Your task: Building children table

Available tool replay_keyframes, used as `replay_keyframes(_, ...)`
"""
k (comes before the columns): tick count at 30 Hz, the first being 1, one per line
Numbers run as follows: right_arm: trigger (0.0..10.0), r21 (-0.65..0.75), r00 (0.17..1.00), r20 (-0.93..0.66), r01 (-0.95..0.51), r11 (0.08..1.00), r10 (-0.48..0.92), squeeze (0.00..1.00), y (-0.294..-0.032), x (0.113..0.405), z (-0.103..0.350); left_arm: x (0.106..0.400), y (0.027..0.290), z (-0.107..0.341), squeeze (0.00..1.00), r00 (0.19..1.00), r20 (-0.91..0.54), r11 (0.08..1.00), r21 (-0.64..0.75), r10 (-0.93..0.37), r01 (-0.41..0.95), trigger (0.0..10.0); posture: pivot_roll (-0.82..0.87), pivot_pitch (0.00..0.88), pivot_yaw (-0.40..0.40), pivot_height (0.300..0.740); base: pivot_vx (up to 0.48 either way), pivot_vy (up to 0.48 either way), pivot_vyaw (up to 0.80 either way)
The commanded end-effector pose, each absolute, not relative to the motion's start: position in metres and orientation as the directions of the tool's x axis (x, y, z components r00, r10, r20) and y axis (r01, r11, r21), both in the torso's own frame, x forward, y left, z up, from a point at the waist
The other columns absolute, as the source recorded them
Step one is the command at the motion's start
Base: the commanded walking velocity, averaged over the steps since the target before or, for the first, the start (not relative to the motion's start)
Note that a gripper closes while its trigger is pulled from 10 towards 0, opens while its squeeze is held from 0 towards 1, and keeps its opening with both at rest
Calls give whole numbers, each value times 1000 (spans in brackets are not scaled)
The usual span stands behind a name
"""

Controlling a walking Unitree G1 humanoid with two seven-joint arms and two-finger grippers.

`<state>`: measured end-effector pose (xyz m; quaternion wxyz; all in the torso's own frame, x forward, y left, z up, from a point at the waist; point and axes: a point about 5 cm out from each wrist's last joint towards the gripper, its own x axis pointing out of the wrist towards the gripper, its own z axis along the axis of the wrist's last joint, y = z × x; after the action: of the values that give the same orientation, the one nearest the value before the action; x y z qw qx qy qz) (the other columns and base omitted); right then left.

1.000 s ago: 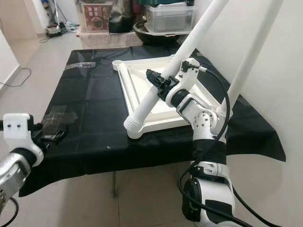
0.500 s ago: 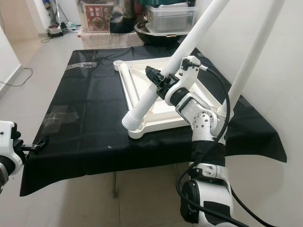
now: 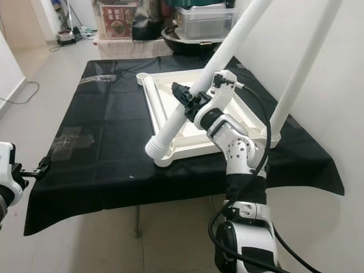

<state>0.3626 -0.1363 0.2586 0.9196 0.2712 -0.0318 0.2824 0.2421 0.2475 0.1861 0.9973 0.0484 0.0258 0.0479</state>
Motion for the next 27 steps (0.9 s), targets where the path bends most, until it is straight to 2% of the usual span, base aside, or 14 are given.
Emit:
replay_keyframes(1,10000,420,771,267,-634,650,579,0,-125,355,264,241,239,187,0,998,-6,998,-12,-57,57,10000,8,0,-4,740,0,0,0)
replay_keyframes(2,10000,367,690,294,-720,589,661,0,-114,347,267,240,229,191,0,979,36,975,-94,-199,201,10000,11,0,-7,740,0,0,0)
replay_keyframes(4,10000,367,690,294,-720,589,661,0,-114,347,267,240,229,191,0,979,36,975,-94,-199,201,10000,11,0,-7,740,0,0,0)
replay_keyframes(5,10000,273,530,312,-845,460,789,0,-94,332,270,238,210,196,0,906,68,897,-125,-419,424,10000,10,0,-4,740,0,0,0)
replay_keyframes(6,10000,273,530,312,-845,460,789,0,-94,332,270,238,210,196,0,906,68,897,-125,-419,424,10000,10,0,-4,740,0,0,0)
replay_keyframes(7,10000,231,451,309,-889,394,837,0,-84,325,271,237,199,196,0,859,50,853,-104,-510,512,10000,10,0,-1,740,0,0,0)
replay_keyframes(8,10000,231,451,309,-889,394,837,0,-84,325,271,237,199,196,0,859,50,853,-104,-510,512,10000,10,0,-1,740,0,0,0)
replay_keyframes(9,10000,181,348,302,-935,305,887,0,-71,317,272,235,184,196,0,781,23,778,-74,-624,624,10000,10,0,2,740,0,0,0)
replay_keyframes(10,10000,165,313,299,-947,274,901,0,-63,314,273,234,178,196,0,742,15,739,-69,-671,670,10000,7,0,5,740,0,0,0)
replay_keyframes(18,10000,124,216,293,-975,187,931,0,-36,308,278,236,160,191,0,612,-54,614,-33,-789,788,10000,6,0,6,740,0,0,0)
replay_keyframes(21,10000,118,192,296,-979,163,936,0,-30,306,280,237,158,189,0,592,-70,594,-24,-803,804,10000,6,0,6,740,0,0,0)
replay_keyframes(22,10000,107,159,302,-985,132,940,0,-24,302,283,239,158,184,0,572,-95,576,-14,-814,817,10000,6,0,6,740,0,0,0)
replay_keyframes(27,10000,101,134,309,-989,108,941,0,-22,298,286,239,160,181,0,564,-106,568,-15,-819,823,10000,-2,0,15,740,0,0,0)
